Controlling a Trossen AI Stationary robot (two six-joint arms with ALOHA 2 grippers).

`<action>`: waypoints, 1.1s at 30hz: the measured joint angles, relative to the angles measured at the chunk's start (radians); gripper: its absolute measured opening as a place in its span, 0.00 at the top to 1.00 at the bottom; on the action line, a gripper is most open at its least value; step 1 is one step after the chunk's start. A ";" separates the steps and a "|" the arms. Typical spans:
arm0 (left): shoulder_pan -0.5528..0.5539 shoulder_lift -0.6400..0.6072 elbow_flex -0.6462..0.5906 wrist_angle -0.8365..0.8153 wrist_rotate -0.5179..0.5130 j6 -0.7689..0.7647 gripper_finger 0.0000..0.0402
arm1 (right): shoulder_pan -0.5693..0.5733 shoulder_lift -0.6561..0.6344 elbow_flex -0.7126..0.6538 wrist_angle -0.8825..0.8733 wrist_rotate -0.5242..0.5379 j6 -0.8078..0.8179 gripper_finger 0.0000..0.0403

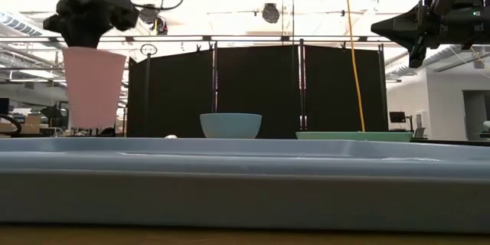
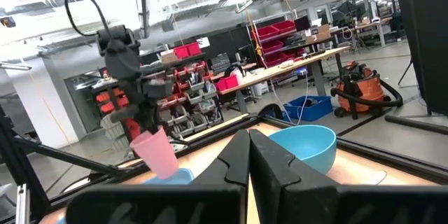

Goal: Set up tray
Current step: Put the pink cup on the blue serving tray

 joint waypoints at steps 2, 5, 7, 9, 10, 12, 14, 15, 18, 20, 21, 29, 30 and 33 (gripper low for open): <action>-0.009 0.042 0.000 0.004 0.008 0.003 0.99 | 0.000 0.000 0.000 0.000 0.000 0.000 1.00; -0.013 0.088 0.000 -0.012 0.008 0.013 0.99 | 0.000 0.000 0.000 0.000 -0.001 0.000 1.00; -0.013 0.100 0.000 -0.007 0.009 0.023 0.99 | 0.000 0.000 0.000 0.000 -0.001 0.000 1.00; -0.013 0.106 0.000 0.013 0.011 0.031 0.99 | 0.000 0.000 0.000 0.000 -0.001 0.000 1.00; -0.013 0.107 0.000 0.025 0.013 0.034 0.99 | 0.000 0.000 0.000 0.000 -0.001 0.000 1.00; -0.013 0.107 0.000 0.035 0.017 0.033 0.99 | 0.000 0.000 0.000 0.000 -0.001 0.000 1.00; -0.013 0.107 0.000 0.027 0.017 0.030 0.99 | 0.000 0.000 0.000 0.000 -0.001 0.000 1.00; -0.013 0.107 -0.002 0.026 0.019 0.029 0.99 | 0.000 0.000 0.000 0.000 -0.001 0.000 1.00; -0.013 0.107 -0.026 0.033 0.026 0.023 0.99 | 0.000 0.000 0.000 0.000 -0.002 0.000 1.00; -0.013 0.106 -0.055 0.044 0.039 0.019 0.99 | 0.000 0.000 0.000 0.000 -0.002 0.000 1.00; -0.013 0.103 -0.070 0.065 0.047 0.014 0.99 | 0.000 0.000 0.000 0.000 -0.002 0.000 1.00; -0.013 0.102 -0.128 0.136 0.075 0.015 0.99 | 0.000 0.000 0.000 0.000 -0.002 0.000 1.00; -0.013 0.102 -0.126 0.140 0.071 0.015 0.98 | 0.000 0.000 0.000 0.001 -0.002 0.000 1.00; -0.013 0.093 -0.127 0.140 0.056 0.015 0.92 | 0.000 0.000 0.000 0.002 -0.001 0.000 1.00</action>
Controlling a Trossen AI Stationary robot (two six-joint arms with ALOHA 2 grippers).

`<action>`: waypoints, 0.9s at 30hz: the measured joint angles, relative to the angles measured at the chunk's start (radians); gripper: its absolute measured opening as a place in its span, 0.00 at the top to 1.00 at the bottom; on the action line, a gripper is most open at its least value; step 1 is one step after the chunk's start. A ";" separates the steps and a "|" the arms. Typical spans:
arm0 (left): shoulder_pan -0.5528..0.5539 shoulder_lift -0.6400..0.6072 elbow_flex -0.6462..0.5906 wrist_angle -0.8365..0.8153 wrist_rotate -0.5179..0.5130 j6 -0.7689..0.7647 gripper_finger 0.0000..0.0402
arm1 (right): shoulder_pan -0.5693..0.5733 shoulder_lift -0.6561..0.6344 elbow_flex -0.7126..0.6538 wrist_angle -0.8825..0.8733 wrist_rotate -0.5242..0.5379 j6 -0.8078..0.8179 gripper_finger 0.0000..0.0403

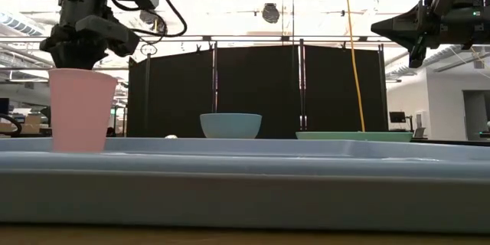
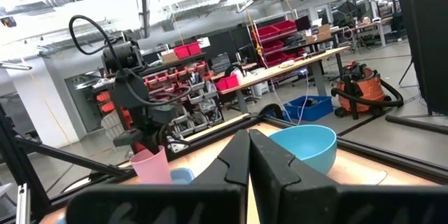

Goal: Set up tray
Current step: Put the pink cup on the blue serving tray, then put the light blue plate on the blue serving tray

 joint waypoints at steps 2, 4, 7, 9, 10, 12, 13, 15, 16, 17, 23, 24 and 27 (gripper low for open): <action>0.000 0.003 -0.006 -0.003 -0.005 -0.007 0.87 | 0.000 0.000 0.000 0.001 0.000 0.000 1.00; 0.000 -0.001 -0.004 0.004 -0.007 -0.008 0.83 | 0.000 0.000 0.000 0.001 0.000 0.000 1.00; 0.000 -0.001 -0.004 -0.003 -0.004 -0.008 0.79 | 0.000 0.000 0.000 0.000 0.000 0.000 1.00; 0.000 -0.002 -0.004 0.000 -0.001 -0.008 0.78 | 0.000 0.000 0.000 -0.002 0.000 0.000 1.00; 0.000 -0.003 -0.003 0.001 0.002 -0.009 0.77 | 0.000 0.000 0.000 -0.002 0.000 0.000 1.00; 0.000 -0.003 -0.003 0.000 0.003 -0.014 0.76 | 0.000 0.000 0.000 -0.002 0.000 0.000 1.00; 0.000 -0.004 -0.003 0.000 0.004 -0.015 0.75 | 0.000 0.000 0.000 -0.002 0.001 0.000 1.00; 0.000 -0.008 -0.003 0.000 0.005 -0.012 0.73 | 0.000 0.000 0.000 -0.001 0.001 0.000 1.00; 0.000 -0.008 -0.003 0.000 0.005 -0.011 0.72 | 0.000 0.000 0.000 -0.002 0.001 0.000 1.00; -0.001 -0.008 -0.003 0.000 0.009 -0.011 0.71 | 0.000 0.000 0.000 -0.002 0.001 0.000 1.00; -0.006 -0.008 -0.002 0.000 0.066 -0.002 0.63 | 0.000 0.000 0.000 -0.002 0.001 0.000 1.00; -0.006 -0.008 -0.002 0.000 0.066 -0.004 0.62 | 0.000 0.000 0.000 -0.002 0.001 0.000 1.00; -0.006 -0.008 -0.002 -0.001 0.066 -0.003 0.59 | 0.000 0.000 0.000 -0.002 0.002 0.000 1.00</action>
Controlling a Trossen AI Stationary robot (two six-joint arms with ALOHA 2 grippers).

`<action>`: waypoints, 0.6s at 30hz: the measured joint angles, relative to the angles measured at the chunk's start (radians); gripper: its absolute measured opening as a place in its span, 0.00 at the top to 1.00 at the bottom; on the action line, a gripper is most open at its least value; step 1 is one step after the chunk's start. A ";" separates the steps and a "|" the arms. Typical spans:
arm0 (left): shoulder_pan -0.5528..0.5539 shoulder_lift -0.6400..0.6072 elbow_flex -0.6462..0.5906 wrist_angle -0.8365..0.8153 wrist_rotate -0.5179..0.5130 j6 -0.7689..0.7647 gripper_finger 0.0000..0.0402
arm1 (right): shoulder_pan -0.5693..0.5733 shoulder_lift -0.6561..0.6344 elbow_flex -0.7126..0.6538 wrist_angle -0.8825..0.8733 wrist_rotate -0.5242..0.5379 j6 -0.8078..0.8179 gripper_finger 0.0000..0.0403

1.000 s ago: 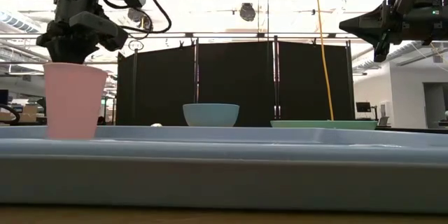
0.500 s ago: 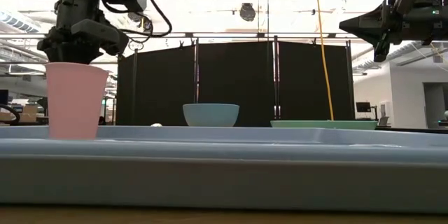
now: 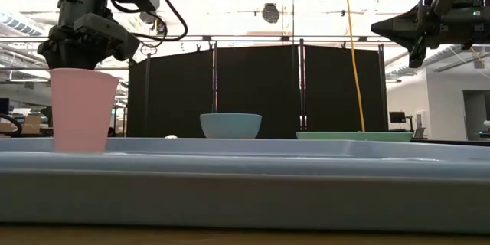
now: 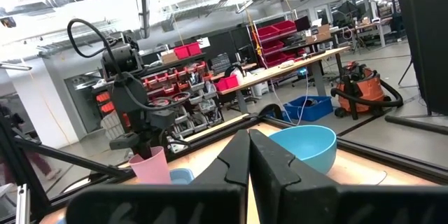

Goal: Set up tray
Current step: Put the light blue plate on the blue serving tray

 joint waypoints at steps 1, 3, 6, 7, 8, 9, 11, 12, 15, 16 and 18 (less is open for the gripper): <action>0.000 0.000 0.000 0.000 0.000 0.002 0.58 | 0.000 0.000 0.000 0.000 0.000 0.000 1.00; 0.000 0.000 0.000 0.000 -0.001 0.005 0.56 | 0.000 0.000 0.000 0.000 0.000 0.000 1.00; 0.000 0.000 0.000 0.000 -0.005 0.013 0.55 | 0.000 0.000 0.000 0.000 0.000 0.000 1.00; 0.000 0.000 0.000 0.000 -0.005 0.014 0.54 | 0.000 0.000 0.000 0.000 0.000 0.000 1.00; 0.000 0.000 0.000 -0.001 -0.005 0.014 0.54 | 0.000 0.000 0.000 0.000 0.000 0.000 1.00; 0.000 -0.001 0.000 -0.001 -0.005 0.017 0.54 | 0.000 0.000 0.000 0.000 0.000 0.000 1.00; 0.000 -0.012 0.000 0.000 -0.006 0.023 0.54 | 0.000 0.000 0.000 0.000 0.000 0.000 1.00; 0.000 -0.019 0.001 0.000 -0.006 0.023 0.54 | 0.000 0.000 0.000 0.000 0.000 0.000 1.00; 0.000 -0.054 0.002 -0.002 -0.007 0.018 0.54 | 0.000 0.000 0.000 0.000 0.000 0.000 1.00; 0.000 -0.073 0.002 -0.001 -0.009 0.014 0.54 | 0.000 0.000 0.000 0.000 0.000 0.000 1.00; 0.000 -0.112 0.002 -0.001 -0.015 0.003 0.54 | 0.000 0.000 0.000 0.000 0.000 0.000 1.00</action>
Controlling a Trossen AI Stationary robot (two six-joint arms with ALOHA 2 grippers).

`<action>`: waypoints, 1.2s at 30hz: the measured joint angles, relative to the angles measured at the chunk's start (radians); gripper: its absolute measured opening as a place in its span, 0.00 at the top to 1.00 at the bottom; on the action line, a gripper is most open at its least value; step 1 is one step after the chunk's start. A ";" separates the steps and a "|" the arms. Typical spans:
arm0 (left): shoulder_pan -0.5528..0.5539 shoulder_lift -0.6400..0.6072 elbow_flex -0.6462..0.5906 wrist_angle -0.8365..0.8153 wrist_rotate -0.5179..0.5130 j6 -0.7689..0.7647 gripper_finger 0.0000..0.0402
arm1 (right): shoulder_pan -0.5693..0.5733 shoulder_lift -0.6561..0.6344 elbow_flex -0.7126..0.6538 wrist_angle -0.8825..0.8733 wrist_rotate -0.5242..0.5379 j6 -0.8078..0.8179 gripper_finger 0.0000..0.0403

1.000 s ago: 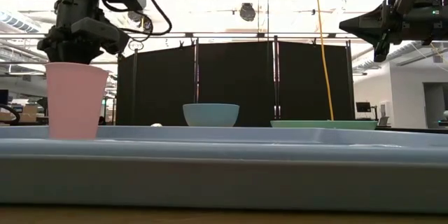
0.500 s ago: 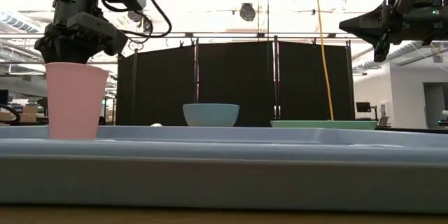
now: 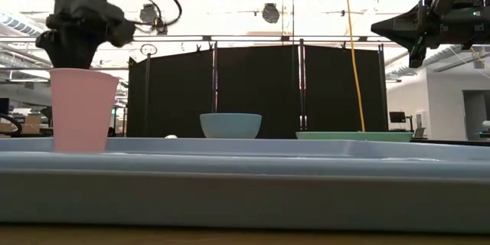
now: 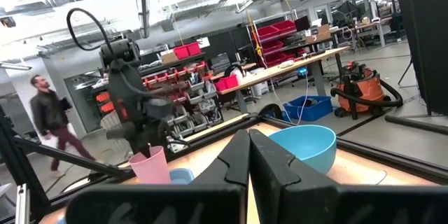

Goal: Set up tray
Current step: Put the light blue plate on the blue serving tray

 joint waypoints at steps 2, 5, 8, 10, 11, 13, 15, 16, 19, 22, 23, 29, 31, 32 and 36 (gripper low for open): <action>0.000 -0.046 0.000 0.011 -0.006 -0.011 0.54 | 0.000 0.000 0.000 -0.001 0.000 0.000 1.00; 0.000 -0.123 0.000 0.030 -0.031 -0.018 0.54 | 0.000 0.000 0.000 -0.001 0.000 0.000 1.00; 0.000 -0.202 0.000 0.075 -0.076 -0.014 0.54 | 0.000 0.000 0.000 0.000 0.000 0.000 1.00; 0.000 -0.257 0.000 0.125 -0.117 0.014 0.54 | 0.000 0.000 0.000 0.000 0.000 0.000 1.00; 0.000 -0.284 0.000 0.153 -0.149 0.038 0.54 | 0.000 0.000 0.000 0.000 0.000 0.000 1.00; -0.009 -0.334 0.000 0.217 -0.253 0.105 0.54 | 0.000 0.000 0.000 0.000 0.000 0.000 1.00; -0.031 -0.374 0.000 0.289 -0.406 0.157 0.54 | 0.000 0.000 0.000 0.004 0.000 0.000 1.00; -0.045 -0.387 0.000 0.326 -0.486 0.181 0.54 | 0.000 0.000 0.000 0.015 -0.002 0.004 1.00; -0.084 -0.407 -0.018 0.444 -0.660 0.253 0.54 | 0.000 0.000 0.000 0.045 -0.003 0.025 1.00; -0.099 -0.419 -0.109 0.606 -0.697 0.366 0.54 | 0.000 0.000 0.000 0.048 -0.002 0.034 1.00; -0.099 -0.424 -0.154 0.659 -0.689 0.391 0.54 | 0.000 0.000 0.000 0.049 -0.002 0.034 1.00; -0.055 -0.509 -0.458 0.992 -0.555 0.496 0.54 | -0.001 0.000 0.000 0.172 0.002 -0.074 1.00; -0.033 -0.562 -0.538 1.094 -0.481 0.529 0.54 | -0.001 0.000 0.000 0.246 0.002 -0.091 1.00; -0.021 -0.592 -0.569 1.132 -0.444 0.542 0.54 | -0.001 0.000 0.000 0.276 0.002 -0.095 1.00; 0.032 -0.718 -0.647 1.206 -0.318 0.604 0.54 | -0.001 0.001 0.000 0.296 0.002 -0.098 1.00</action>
